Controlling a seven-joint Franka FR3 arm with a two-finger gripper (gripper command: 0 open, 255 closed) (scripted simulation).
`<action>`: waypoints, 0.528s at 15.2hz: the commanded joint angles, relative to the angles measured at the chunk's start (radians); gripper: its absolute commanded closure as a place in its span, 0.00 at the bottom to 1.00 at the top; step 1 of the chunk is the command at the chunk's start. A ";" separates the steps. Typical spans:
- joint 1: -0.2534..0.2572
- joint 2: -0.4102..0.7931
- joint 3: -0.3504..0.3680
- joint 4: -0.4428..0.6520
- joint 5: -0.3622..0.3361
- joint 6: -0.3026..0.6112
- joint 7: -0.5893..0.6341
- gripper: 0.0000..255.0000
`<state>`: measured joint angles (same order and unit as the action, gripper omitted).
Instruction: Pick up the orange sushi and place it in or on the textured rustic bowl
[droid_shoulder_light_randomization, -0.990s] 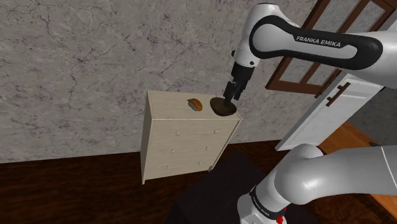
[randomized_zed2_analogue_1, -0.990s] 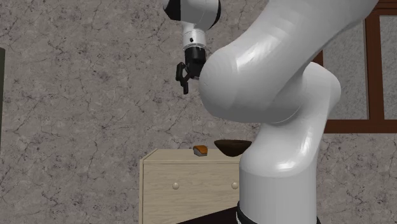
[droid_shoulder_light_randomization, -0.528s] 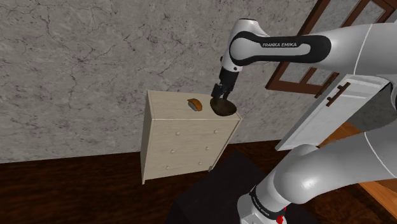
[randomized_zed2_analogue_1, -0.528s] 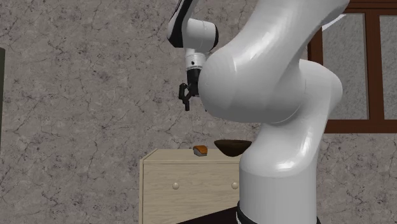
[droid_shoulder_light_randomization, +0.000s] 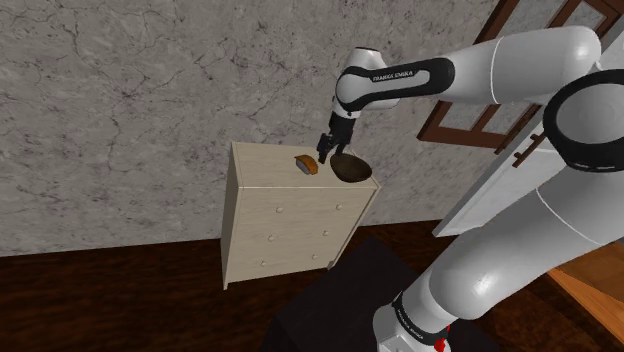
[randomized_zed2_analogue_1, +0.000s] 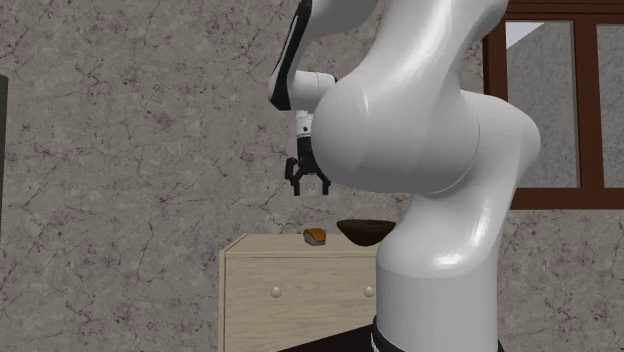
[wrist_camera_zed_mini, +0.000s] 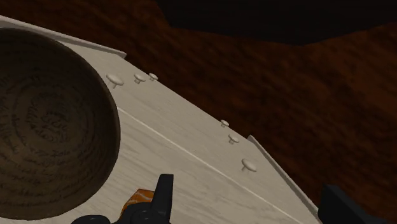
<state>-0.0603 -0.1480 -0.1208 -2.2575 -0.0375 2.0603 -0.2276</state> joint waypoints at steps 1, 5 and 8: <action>-0.007 0.089 -0.013 0.052 0.012 0.045 -0.018 0.00; -0.022 0.237 -0.029 0.152 0.042 0.106 -0.048 0.00; -0.037 0.348 -0.035 0.240 0.069 0.138 -0.071 0.00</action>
<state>-0.0908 0.1593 -0.1525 -2.0472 0.0216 2.1835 -0.2877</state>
